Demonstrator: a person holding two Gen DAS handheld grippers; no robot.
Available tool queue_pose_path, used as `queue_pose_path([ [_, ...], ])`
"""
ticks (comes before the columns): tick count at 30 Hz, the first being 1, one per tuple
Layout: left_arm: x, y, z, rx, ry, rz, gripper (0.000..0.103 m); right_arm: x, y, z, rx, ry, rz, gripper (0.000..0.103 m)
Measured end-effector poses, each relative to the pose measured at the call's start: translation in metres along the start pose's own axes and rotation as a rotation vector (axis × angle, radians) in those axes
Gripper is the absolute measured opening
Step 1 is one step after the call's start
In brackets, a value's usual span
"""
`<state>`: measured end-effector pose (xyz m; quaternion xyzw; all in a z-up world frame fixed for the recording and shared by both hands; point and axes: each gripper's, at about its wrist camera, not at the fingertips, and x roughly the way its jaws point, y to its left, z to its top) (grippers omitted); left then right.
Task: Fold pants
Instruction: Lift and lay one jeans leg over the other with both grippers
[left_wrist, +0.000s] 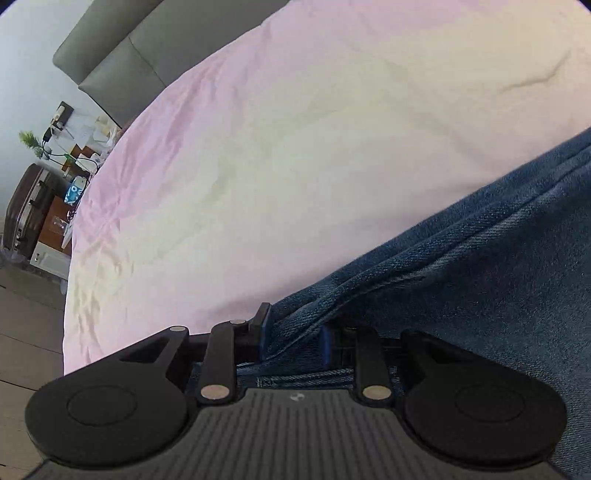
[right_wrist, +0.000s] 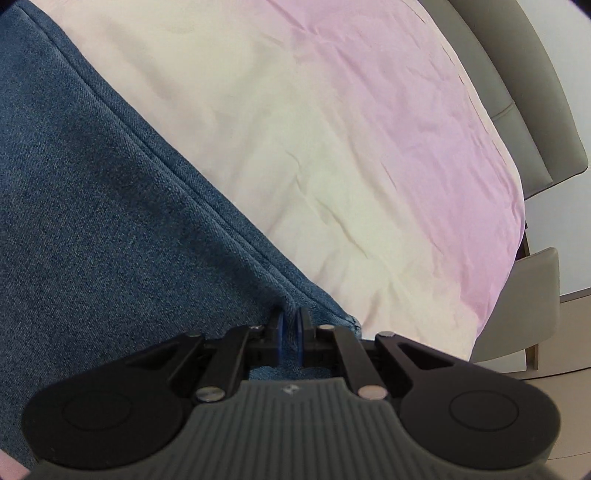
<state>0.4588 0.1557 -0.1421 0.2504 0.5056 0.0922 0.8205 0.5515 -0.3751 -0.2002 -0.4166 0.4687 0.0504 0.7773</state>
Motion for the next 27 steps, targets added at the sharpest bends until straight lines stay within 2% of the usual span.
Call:
queue_pose_path([
  [5,0.0,0.004,0.011,-0.03,0.03,0.018,0.03,-0.005,-0.001,0.011,0.02,-0.016,-0.05,0.0],
  [9,0.017,-0.018,0.013,0.016,0.049,0.042,0.03,0.006,0.011,0.014,0.002,0.013,-0.048,0.0],
  [18,0.022,-0.021,0.007,0.063,0.042,0.035,0.04,0.025,0.022,0.02,-0.009,0.042,-0.043,0.004],
  [19,0.022,-0.019,0.007,0.067,0.043,0.039,0.041,0.023,0.023,0.02,-0.012,0.043,-0.047,0.008],
  [20,0.02,-0.019,0.006,0.07,0.041,0.044,0.046,0.022,0.022,0.021,-0.016,0.042,-0.06,0.016],
  [21,0.017,-0.018,0.005,0.069,0.033,0.045,0.061,0.02,0.023,0.02,-0.019,0.04,-0.073,0.031],
  [23,0.008,-0.013,0.004,0.05,-0.003,0.029,0.081,0.007,0.024,0.024,-0.011,0.023,-0.075,0.05],
  [24,0.002,-0.012,0.003,0.041,-0.015,0.017,0.081,-0.001,0.024,0.025,-0.004,0.015,-0.073,0.054],
  [27,-0.018,-0.006,-0.001,0.027,-0.044,-0.011,0.081,-0.027,0.025,0.024,0.027,-0.004,-0.053,0.055],
])
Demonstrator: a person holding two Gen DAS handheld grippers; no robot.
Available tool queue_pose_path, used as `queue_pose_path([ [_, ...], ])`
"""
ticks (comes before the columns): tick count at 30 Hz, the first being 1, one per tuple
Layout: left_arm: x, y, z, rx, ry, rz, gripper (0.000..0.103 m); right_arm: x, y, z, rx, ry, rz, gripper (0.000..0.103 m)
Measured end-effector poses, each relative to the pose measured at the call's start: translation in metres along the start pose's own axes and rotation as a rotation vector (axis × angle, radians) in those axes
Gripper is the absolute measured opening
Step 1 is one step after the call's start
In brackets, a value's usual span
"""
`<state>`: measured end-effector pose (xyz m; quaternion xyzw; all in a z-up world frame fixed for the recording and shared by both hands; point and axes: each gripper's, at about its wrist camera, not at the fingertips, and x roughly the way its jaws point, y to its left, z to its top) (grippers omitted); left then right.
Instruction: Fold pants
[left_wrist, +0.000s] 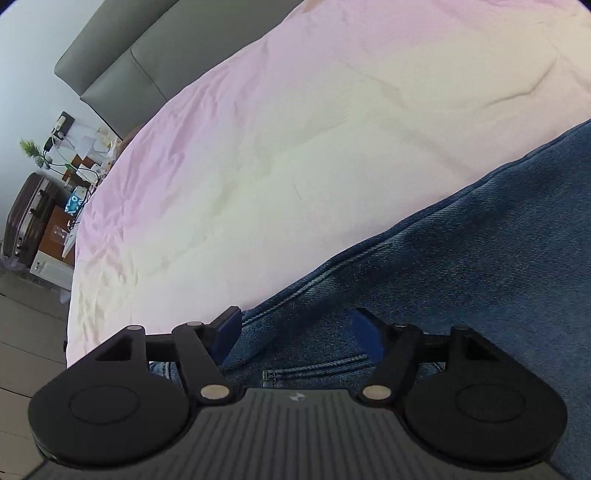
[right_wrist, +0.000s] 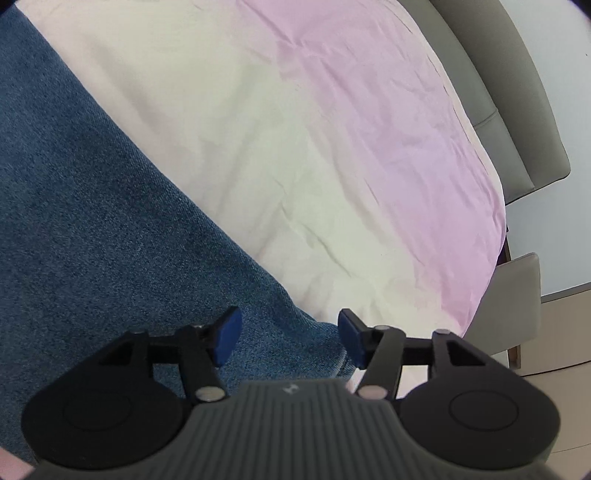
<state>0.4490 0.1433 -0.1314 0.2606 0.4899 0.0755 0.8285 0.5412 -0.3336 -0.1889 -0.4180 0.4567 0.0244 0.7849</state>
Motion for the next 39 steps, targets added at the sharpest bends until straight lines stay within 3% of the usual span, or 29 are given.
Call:
queue_pose_path([
  [4,-0.041,0.001,-0.015,-0.033,-0.071,-0.083,0.081,-0.045,-0.002,-0.01,0.095,-0.047,0.078,0.057],
  [12,-0.127,-0.031,-0.078,-0.127,-0.244,-0.318,0.074,-0.131,0.045,-0.062,0.375,-0.171,0.318,0.059],
  [18,-0.137,-0.081,-0.131,-0.135,-0.176,-0.402,0.067,-0.158,0.1,-0.109,0.533,-0.218,0.439,0.059],
  [21,-0.121,-0.101,-0.146,-0.211,-0.135,-0.43,0.067,-0.158,0.123,-0.126,0.587,-0.213,0.47,0.057],
  [26,-0.085,-0.117,-0.143,-0.37,-0.159,-0.433,0.067,-0.147,0.144,-0.138,0.623,-0.21,0.52,0.053],
  [31,-0.065,-0.107,-0.135,-0.533,-0.192,-0.406,0.067,-0.146,0.149,-0.137,0.59,-0.229,0.53,0.053],
  [36,-0.078,-0.098,-0.126,-0.568,-0.22,-0.363,0.062,-0.139,0.152,-0.135,0.567,-0.231,0.534,0.053],
  [39,-0.067,-0.106,-0.12,-0.584,-0.136,-0.341,0.06,-0.133,0.151,-0.134,0.595,-0.229,0.536,0.053],
])
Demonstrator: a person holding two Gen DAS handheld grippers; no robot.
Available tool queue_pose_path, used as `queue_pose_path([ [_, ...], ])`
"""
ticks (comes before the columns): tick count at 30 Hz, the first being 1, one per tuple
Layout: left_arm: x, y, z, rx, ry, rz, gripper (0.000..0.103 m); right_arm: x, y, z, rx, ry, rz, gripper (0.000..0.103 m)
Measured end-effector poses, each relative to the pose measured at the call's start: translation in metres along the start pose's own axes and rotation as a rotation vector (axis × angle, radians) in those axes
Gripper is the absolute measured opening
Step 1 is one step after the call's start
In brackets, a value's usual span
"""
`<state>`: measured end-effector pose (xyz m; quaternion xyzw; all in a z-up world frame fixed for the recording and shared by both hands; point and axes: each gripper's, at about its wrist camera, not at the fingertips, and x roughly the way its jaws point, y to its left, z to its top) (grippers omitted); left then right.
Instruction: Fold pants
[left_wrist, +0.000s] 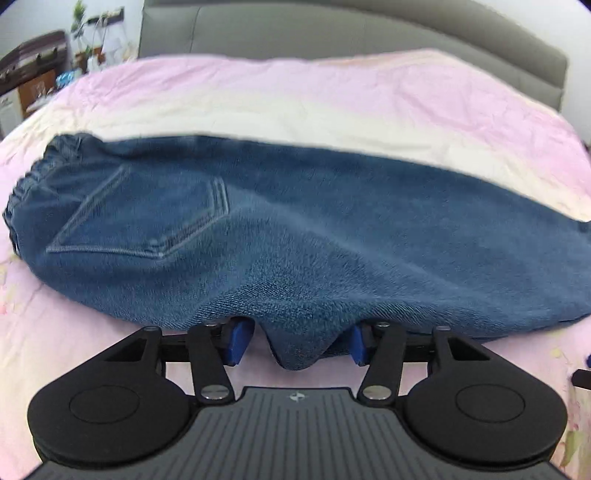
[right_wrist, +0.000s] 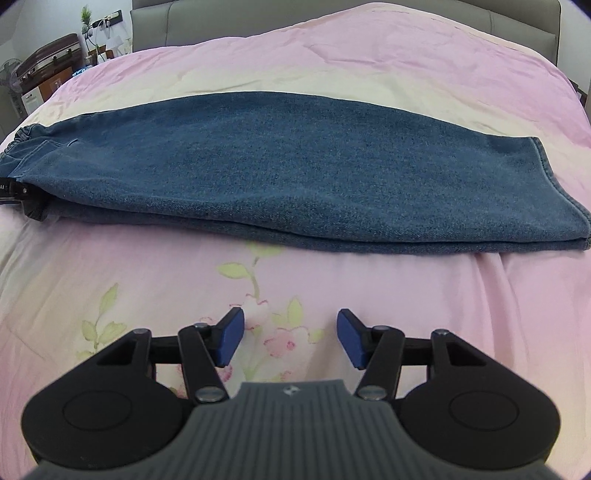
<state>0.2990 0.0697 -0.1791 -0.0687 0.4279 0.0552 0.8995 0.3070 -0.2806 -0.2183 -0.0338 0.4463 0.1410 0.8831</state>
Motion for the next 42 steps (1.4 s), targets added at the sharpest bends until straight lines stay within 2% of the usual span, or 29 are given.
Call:
queue_pose_path([
  [1,0.008,0.0,0.0,-0.024,0.04,0.007,0.057,-0.001,-0.001,0.0,0.011,-0.003,0.001,0.053],
  [2,0.014,0.003,-0.001,-0.054,0.061,0.008,0.049,-0.001,-0.001,0.0,0.018,-0.005,0.002,0.053],
  [3,0.016,0.006,-0.001,-0.09,0.064,-0.008,0.036,-0.002,-0.001,0.0,0.022,-0.005,0.005,0.053],
  [5,0.009,0.01,0.002,-0.145,0.044,-0.02,0.023,-0.006,-0.001,-0.001,0.012,-0.005,0.003,0.053],
  [6,0.002,0.012,0.004,-0.152,0.037,-0.03,0.02,-0.01,-0.002,-0.001,0.0,-0.007,-0.004,0.053],
  [8,-0.014,0.012,0.014,-0.141,0.05,-0.037,0.018,-0.018,-0.007,-0.003,-0.024,-0.008,-0.027,0.053],
  [12,-0.033,0.022,0.037,-0.121,0.161,-0.054,0.015,-0.027,-0.026,-0.008,-0.012,0.005,-0.083,0.053],
  [15,-0.013,0.019,0.032,-0.048,0.286,-0.026,0.015,-0.03,-0.035,-0.011,0.013,0.01,-0.099,0.054],
  [17,0.01,0.018,0.027,-0.036,0.356,-0.006,0.015,-0.033,-0.036,-0.013,0.01,0.008,-0.104,0.054],
  [20,0.036,0.027,0.016,-0.107,0.421,-0.016,0.015,-0.04,-0.035,-0.014,-0.007,0.001,-0.103,0.054],
  [23,0.037,0.034,0.014,-0.127,0.453,-0.038,0.015,-0.046,-0.035,-0.015,-0.041,-0.005,-0.11,0.054],
  [24,0.038,0.038,0.013,-0.127,0.479,-0.028,0.001,-0.048,-0.035,-0.016,-0.054,-0.006,-0.115,0.054],
  [25,0.038,0.044,0.009,-0.126,0.503,-0.014,0.001,-0.049,-0.035,-0.016,-0.061,-0.006,-0.118,0.054],
  [29,0.015,0.059,0.008,-0.102,0.443,-0.057,0.001,-0.049,-0.036,-0.017,-0.068,-0.001,-0.114,0.054],
  [33,-0.013,0.055,0.016,-0.028,0.383,-0.102,0.002,-0.049,-0.04,-0.016,-0.085,-0.004,-0.119,0.055],
  [36,-0.034,0.045,0.031,0.034,0.287,-0.13,0.007,-0.052,-0.052,-0.012,-0.052,0.001,-0.128,0.055],
  [38,-0.035,0.042,0.042,0.064,0.238,-0.113,0.008,-0.055,-0.064,-0.01,-0.022,0.003,-0.147,0.055],
  [42,-0.017,0.033,0.063,0.085,0.213,-0.07,0.008,-0.059,-0.105,-0.001,0.073,-0.007,-0.202,0.054],
])
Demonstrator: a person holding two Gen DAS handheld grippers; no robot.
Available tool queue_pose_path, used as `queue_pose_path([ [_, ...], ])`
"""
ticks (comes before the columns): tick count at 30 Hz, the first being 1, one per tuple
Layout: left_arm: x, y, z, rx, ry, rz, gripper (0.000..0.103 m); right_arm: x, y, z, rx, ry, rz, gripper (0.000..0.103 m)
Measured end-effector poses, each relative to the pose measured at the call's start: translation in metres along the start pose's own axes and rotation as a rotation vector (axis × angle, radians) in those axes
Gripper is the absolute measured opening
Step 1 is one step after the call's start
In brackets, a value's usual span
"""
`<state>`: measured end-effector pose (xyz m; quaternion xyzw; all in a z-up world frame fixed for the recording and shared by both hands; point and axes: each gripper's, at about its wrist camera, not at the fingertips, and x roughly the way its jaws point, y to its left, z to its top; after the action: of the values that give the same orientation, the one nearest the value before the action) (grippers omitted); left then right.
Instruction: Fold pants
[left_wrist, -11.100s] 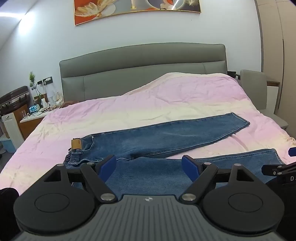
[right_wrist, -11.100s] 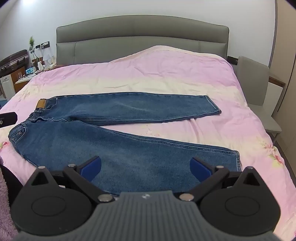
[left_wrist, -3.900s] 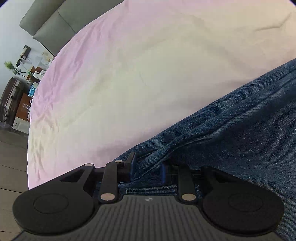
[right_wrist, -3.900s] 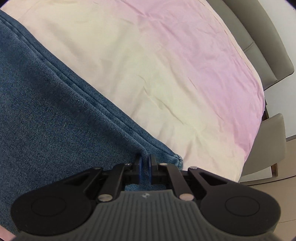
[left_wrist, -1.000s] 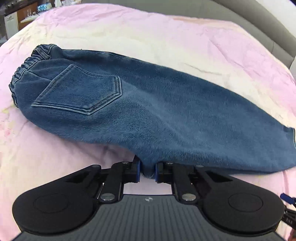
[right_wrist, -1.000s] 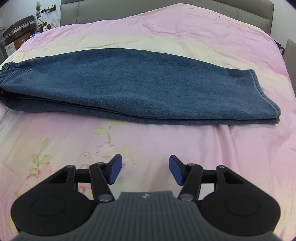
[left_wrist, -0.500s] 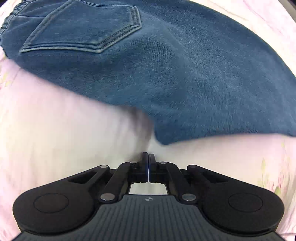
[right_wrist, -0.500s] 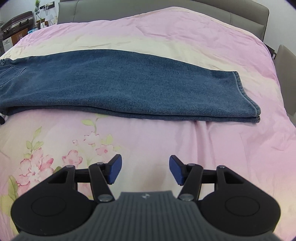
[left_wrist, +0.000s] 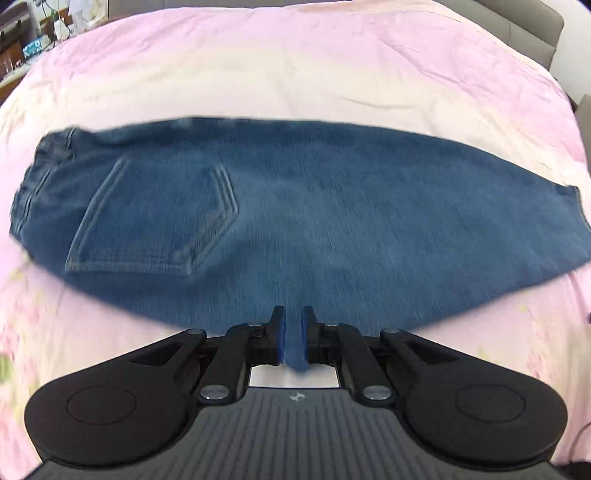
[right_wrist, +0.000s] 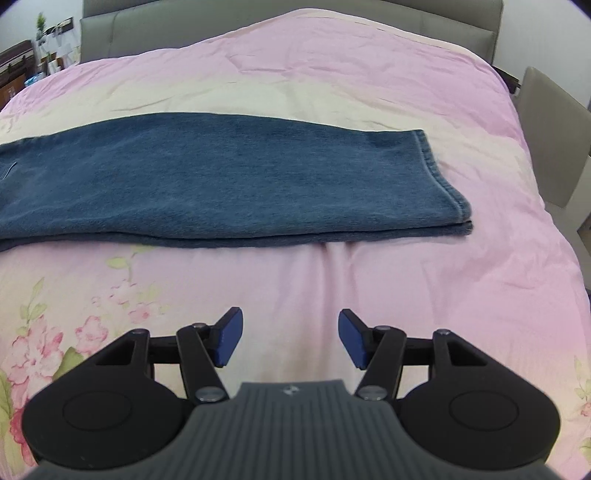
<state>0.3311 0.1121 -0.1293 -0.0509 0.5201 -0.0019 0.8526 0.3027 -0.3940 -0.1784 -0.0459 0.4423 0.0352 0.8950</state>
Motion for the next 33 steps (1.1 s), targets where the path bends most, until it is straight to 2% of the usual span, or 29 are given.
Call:
queue_pose_path([
  [3,0.016,-0.005,0.015,-0.007,0.0,0.033,0.008,0.008,-0.037,0.013,0.111,-0.01,-0.028,0.054],
  [7,0.04,-0.001,0.026,-0.048,0.01,0.037,0.009,0.024,-0.084,0.034,0.258,-0.042,-0.052,0.054],
  [9,0.048,-0.004,0.029,-0.046,0.013,0.041,0.014,0.033,-0.103,0.046,0.329,-0.06,-0.055,0.054],
  [13,0.061,-0.009,0.027,-0.023,0.036,0.068,0.014,0.061,-0.137,0.064,0.5,-0.069,-0.06,0.054],
  [14,0.064,-0.01,0.027,-0.024,0.039,0.071,0.014,0.068,-0.144,0.067,0.541,-0.067,-0.054,0.053],
  [16,0.068,-0.009,0.028,-0.032,0.04,0.072,0.014,0.081,-0.153,0.069,0.613,-0.052,-0.04,0.043],
  [18,0.074,-0.008,0.03,-0.034,0.039,0.074,0.014,0.091,-0.159,0.068,0.675,-0.032,-0.043,0.04],
  [20,0.076,-0.008,0.03,-0.036,0.04,0.075,0.013,0.093,-0.159,0.068,0.692,-0.029,-0.05,0.036],
  [22,0.079,-0.01,0.033,-0.037,0.044,0.084,0.012,0.088,-0.154,0.072,0.632,-0.027,-0.078,0.03],
  [23,0.08,-0.012,0.034,-0.033,0.044,0.089,0.011,0.084,-0.151,0.074,0.596,-0.033,-0.085,0.024],
  [24,0.082,-0.013,0.034,-0.028,0.045,0.094,0.01,0.081,-0.15,0.077,0.566,-0.041,-0.07,0.013],
  [26,0.08,-0.015,0.032,-0.026,0.044,0.103,0.009,0.074,-0.148,0.082,0.534,-0.047,-0.063,0.013],
  [28,0.079,-0.017,0.031,-0.038,0.043,0.106,0.009,0.076,-0.155,0.082,0.572,-0.021,-0.028,0.021],
  [29,0.077,-0.016,0.029,-0.045,0.043,0.105,0.009,0.08,-0.159,0.079,0.614,0.004,-0.008,0.029],
  [32,0.073,-0.015,0.028,-0.055,0.049,0.099,0.01,0.093,-0.166,0.066,0.727,0.042,0.014,0.029],
  [33,0.071,-0.015,0.028,-0.051,0.053,0.1,0.01,0.096,-0.166,0.063,0.744,0.042,0.023,0.026],
])
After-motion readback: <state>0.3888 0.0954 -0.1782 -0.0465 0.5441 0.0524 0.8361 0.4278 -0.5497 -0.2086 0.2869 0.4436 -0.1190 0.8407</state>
